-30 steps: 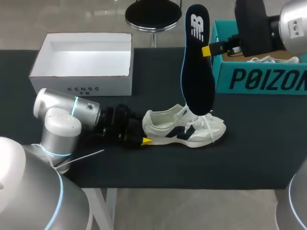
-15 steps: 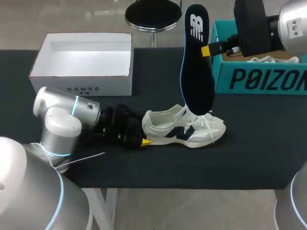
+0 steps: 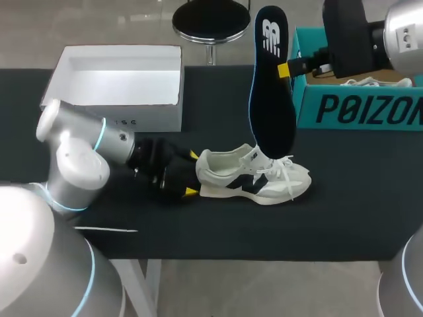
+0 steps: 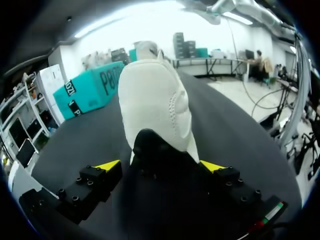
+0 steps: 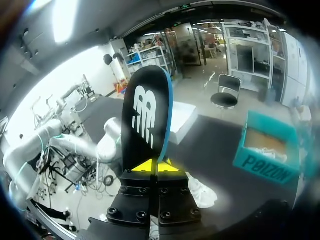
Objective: Take the shoe out of the shoebox, open the shoe tongue, remove and reinsert the insole, then place the shoe into the shoebox
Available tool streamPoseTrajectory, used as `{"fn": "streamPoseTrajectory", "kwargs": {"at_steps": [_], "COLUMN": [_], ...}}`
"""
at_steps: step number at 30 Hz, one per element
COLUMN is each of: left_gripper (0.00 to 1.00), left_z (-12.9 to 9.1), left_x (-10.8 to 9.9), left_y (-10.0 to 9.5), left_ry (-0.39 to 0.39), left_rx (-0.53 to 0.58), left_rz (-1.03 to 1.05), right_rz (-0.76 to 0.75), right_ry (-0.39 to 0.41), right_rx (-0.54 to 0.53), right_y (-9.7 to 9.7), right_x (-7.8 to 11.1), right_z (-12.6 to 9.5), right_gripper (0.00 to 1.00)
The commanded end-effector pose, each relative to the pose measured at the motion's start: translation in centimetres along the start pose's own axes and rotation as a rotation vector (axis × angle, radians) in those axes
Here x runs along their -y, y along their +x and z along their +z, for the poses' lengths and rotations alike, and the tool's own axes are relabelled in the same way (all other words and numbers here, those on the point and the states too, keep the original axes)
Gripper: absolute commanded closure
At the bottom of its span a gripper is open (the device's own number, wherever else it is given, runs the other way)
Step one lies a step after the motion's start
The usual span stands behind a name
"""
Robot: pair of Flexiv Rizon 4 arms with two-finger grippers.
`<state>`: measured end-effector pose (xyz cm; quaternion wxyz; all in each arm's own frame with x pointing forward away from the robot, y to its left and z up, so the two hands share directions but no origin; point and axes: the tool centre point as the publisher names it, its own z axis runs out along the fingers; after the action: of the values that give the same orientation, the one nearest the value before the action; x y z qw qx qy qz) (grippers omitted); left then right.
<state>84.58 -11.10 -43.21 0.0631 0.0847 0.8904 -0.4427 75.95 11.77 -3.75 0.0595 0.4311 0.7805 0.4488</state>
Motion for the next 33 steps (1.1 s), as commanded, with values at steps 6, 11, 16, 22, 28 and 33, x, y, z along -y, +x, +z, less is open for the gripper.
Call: {"fn": "streamPoseTrajectory", "kwargs": {"at_steps": [6,11,16,22,28,33], "left_gripper": [0.00,0.00,0.00,0.00,0.00,0.00], "left_z": [-4.4,-4.7,-4.5,-4.2,-4.4,-4.2], "left_x": [1.3,1.8,3.9,7.0,9.3,10.8], "left_y": [-3.2,-3.6,-4.5,-5.4,-5.9,-5.7], "left_ry": [-0.163,-0.245,-0.237,-0.283,-0.339,-0.340], "left_rx": [-0.100,-0.158,-0.178,-0.162,-0.115,-0.138], "left_rz": [0.148,0.201,0.238,0.280,0.251,0.203], "right_rz": [0.002,0.002,0.002,0.002,0.002,0.002], "right_ry": [0.001,0.001,0.001,0.001,0.001,0.001], "right_rx": [0.004,0.004,0.004,0.004,0.004,0.004], "right_y": [0.1,0.1,0.1,0.1,0.1,0.1], "right_x": [-0.1,-0.1,-0.1,-0.1,-0.1,-0.1], "right_z": [0.4,0.4,0.4,0.4,0.4,0.4], "right_gripper": [1.00,1.00,1.00,1.00,1.00,1.00]}}
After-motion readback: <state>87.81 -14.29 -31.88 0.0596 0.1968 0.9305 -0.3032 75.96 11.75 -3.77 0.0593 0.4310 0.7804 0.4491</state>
